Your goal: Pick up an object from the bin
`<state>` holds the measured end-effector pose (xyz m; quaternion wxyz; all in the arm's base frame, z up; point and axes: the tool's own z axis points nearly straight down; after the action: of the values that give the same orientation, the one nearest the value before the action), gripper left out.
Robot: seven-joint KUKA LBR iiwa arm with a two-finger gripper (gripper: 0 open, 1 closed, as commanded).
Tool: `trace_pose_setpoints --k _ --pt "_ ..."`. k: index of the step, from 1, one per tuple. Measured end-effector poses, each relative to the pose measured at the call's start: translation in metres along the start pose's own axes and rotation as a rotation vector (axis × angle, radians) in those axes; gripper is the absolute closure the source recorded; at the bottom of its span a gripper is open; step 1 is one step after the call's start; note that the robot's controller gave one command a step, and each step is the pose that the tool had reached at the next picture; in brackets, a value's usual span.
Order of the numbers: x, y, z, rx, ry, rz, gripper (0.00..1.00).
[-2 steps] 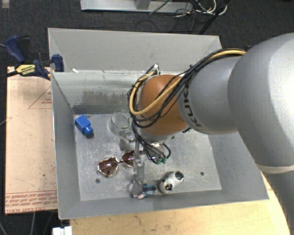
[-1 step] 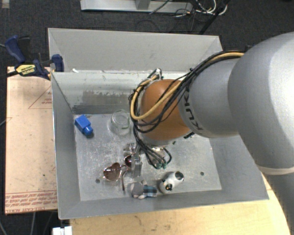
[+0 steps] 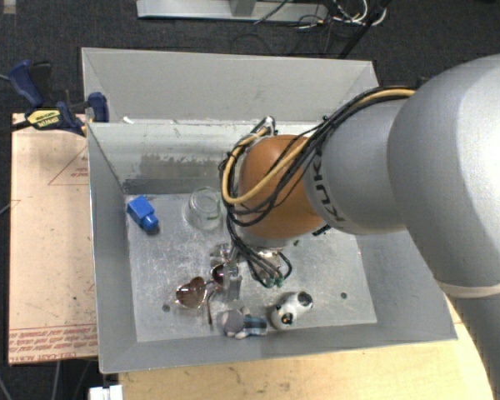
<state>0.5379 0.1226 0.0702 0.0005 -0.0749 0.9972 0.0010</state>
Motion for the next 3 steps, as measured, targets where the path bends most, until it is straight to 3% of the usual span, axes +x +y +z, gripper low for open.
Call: trace_pose_setpoints --k 2,3 --pt "0.004 0.0 -0.022 0.001 0.012 0.0 1.0" --pt "0.001 0.0 -0.044 0.001 0.003 0.0 1.0"
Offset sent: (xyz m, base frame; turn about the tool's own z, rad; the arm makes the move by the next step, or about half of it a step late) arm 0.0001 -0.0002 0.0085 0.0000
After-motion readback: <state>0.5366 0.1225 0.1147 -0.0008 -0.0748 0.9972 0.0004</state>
